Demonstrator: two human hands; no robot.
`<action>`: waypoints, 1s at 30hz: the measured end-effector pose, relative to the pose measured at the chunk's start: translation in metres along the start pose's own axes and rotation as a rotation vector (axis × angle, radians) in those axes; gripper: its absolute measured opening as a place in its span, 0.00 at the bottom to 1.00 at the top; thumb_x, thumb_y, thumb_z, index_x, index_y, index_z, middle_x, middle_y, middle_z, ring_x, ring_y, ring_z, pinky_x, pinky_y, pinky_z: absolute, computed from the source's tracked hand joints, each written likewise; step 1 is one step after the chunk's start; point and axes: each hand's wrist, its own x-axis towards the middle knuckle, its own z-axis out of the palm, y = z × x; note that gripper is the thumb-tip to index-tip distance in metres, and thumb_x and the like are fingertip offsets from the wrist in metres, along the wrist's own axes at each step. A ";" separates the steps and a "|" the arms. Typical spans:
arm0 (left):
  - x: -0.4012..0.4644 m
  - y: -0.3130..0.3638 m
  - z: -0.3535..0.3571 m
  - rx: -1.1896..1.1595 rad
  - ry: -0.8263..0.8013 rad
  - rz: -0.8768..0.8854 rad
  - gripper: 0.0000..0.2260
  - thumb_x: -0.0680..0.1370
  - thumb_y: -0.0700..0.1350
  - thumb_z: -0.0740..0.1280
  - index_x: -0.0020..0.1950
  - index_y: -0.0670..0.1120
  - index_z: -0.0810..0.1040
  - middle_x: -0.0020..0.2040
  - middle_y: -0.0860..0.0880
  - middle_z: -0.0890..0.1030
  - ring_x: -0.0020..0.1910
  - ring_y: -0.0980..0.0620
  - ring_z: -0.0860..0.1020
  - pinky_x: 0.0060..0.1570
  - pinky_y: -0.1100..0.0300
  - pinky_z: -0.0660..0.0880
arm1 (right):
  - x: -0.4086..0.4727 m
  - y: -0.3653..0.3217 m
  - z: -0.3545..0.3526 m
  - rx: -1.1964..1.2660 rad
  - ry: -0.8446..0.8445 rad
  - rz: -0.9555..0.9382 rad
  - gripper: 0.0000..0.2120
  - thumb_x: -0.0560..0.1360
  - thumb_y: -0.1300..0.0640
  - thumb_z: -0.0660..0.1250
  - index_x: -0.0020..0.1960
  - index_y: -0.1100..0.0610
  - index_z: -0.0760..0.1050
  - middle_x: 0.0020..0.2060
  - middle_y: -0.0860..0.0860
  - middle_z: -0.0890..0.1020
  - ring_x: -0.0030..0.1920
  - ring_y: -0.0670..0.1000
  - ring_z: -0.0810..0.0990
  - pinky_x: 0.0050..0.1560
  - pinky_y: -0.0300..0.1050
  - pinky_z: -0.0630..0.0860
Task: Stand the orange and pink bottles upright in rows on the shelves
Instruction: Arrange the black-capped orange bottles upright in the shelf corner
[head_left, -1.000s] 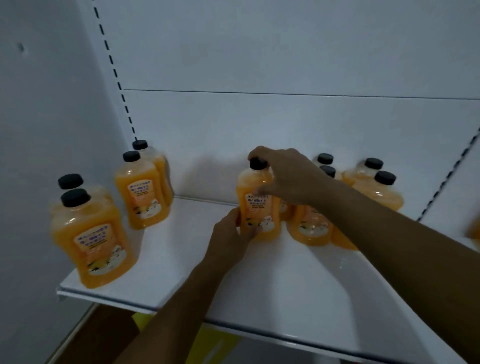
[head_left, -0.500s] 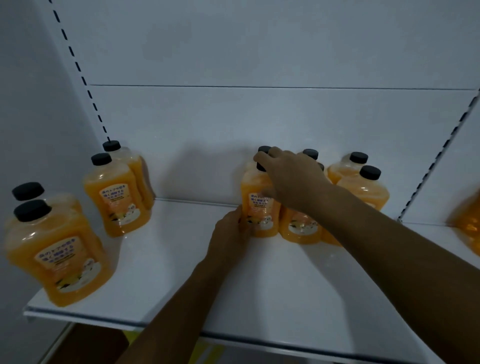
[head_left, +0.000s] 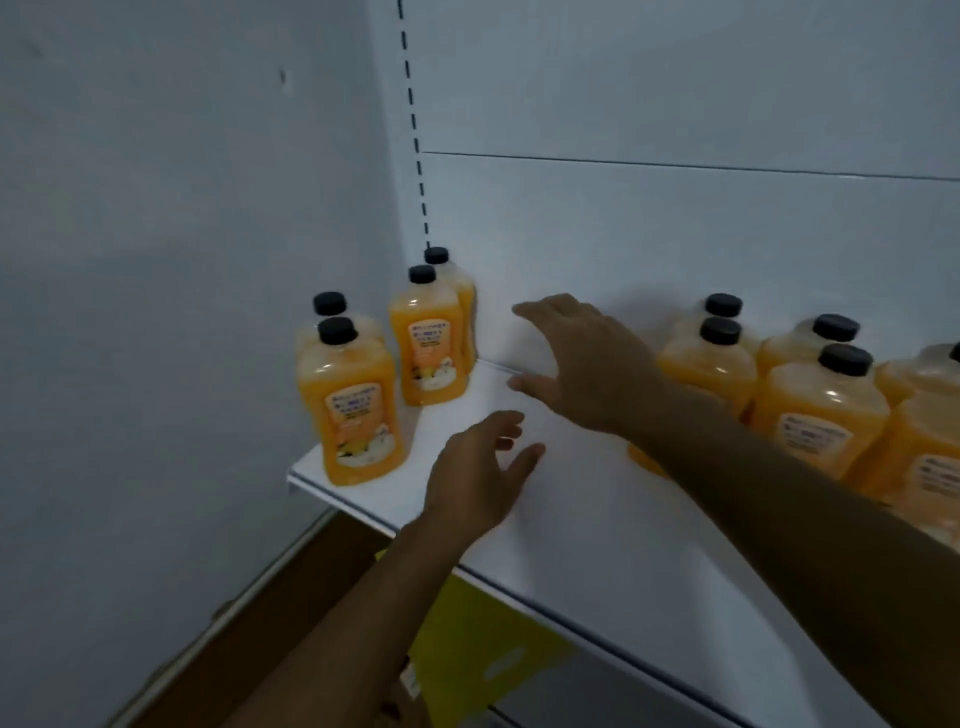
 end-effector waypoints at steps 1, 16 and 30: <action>-0.007 -0.008 -0.013 -0.013 0.049 0.008 0.18 0.76 0.59 0.67 0.62 0.53 0.77 0.51 0.57 0.83 0.49 0.62 0.79 0.49 0.60 0.77 | 0.008 -0.013 0.008 0.133 -0.013 -0.017 0.35 0.74 0.43 0.69 0.74 0.52 0.60 0.71 0.53 0.68 0.67 0.55 0.70 0.65 0.52 0.70; -0.039 -0.084 -0.096 -0.035 0.318 -0.291 0.26 0.72 0.56 0.73 0.67 0.52 0.70 0.62 0.54 0.77 0.60 0.54 0.75 0.52 0.60 0.70 | 0.061 -0.104 0.057 0.499 -0.049 -0.141 0.31 0.72 0.52 0.73 0.71 0.54 0.64 0.65 0.52 0.72 0.63 0.53 0.72 0.65 0.50 0.68; 0.026 -0.041 -0.029 -0.311 0.088 -0.034 0.20 0.71 0.48 0.76 0.58 0.57 0.72 0.52 0.61 0.79 0.50 0.62 0.78 0.46 0.67 0.77 | 0.032 -0.009 -0.001 0.331 -0.067 0.024 0.30 0.73 0.54 0.72 0.71 0.47 0.63 0.54 0.52 0.72 0.48 0.50 0.73 0.45 0.41 0.68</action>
